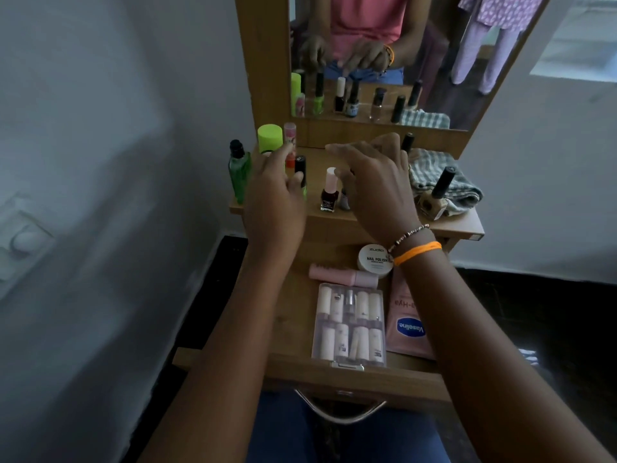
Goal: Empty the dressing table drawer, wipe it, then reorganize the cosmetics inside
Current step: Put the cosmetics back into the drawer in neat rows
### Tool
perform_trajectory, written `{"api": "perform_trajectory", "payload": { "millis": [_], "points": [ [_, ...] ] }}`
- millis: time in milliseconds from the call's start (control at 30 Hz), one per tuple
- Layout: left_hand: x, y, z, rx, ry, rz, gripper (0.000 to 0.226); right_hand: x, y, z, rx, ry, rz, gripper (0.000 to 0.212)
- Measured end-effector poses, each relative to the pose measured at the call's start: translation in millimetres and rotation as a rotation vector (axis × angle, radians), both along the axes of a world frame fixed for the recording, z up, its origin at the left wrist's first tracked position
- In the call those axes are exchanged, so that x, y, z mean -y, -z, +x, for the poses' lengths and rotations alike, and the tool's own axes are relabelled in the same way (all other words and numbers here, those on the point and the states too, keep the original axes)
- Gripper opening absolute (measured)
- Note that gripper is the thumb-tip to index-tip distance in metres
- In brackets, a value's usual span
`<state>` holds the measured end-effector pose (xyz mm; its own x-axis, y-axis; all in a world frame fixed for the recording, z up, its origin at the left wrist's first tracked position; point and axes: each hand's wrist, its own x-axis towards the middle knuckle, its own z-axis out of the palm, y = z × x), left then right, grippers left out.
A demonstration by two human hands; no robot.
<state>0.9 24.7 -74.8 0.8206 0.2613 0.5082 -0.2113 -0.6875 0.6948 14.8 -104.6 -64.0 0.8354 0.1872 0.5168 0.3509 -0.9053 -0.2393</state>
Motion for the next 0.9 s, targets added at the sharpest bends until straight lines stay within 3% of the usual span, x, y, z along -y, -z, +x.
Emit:
{"api": "perform_trajectory", "payload": {
  "millis": [133, 267, 367, 500, 600, 767, 900],
  "points": [
    [2, 1, 25, -0.089, 0.012, 0.144, 0.041, 0, -2, 8, -0.113, 0.016, -0.109, 0.032],
    [5, 1, 32, -0.113, 0.001, 0.171, 0.027, -1, 0, 10, -0.118, -0.001, -0.157, 0.028],
    [1, -6, 22, -0.083, 0.017, 0.176, 0.018, 0, 1, 2, -0.092, -0.033, -0.089, 0.023],
    [-21, -3, -10, -0.109, 0.191, 0.061, 0.012, 1, 9, -26, -0.084, -0.146, 0.137, 0.019],
    [-39, 14, -45, -0.287, 0.281, 0.052, 0.011, -9, 28, -54, -0.287, -0.241, 0.199, 0.017],
    [-57, 47, -83, -0.59, 0.253, 0.253, 0.011, -36, 66, -86, -0.727, -0.339, -0.035, 0.013],
    [-70, 59, -96, -0.709, 0.276, 0.27, 0.012, -50, 78, -95, -0.769, -0.393, 0.058, 0.014]
  ]
}}
